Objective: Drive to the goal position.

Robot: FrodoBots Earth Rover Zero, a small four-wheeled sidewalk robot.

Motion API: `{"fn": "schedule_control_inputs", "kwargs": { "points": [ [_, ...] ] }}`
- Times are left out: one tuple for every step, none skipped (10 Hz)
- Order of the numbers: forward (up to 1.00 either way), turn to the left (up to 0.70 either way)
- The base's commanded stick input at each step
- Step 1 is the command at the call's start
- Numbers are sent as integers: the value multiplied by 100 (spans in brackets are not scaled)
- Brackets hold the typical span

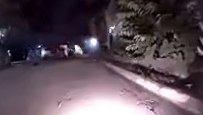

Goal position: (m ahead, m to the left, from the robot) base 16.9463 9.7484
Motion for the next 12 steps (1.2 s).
{"fn": "schedule_control_inputs", "kwargs": {
  "points": [
    [70,0],
    [70,0],
    [70,0],
    [70,0],
    [70,0],
    [70,0],
    [70,2],
    [70,26],
    [70,35],
    [70,35],
    [70,35],
    [70,35]
  ]
}}
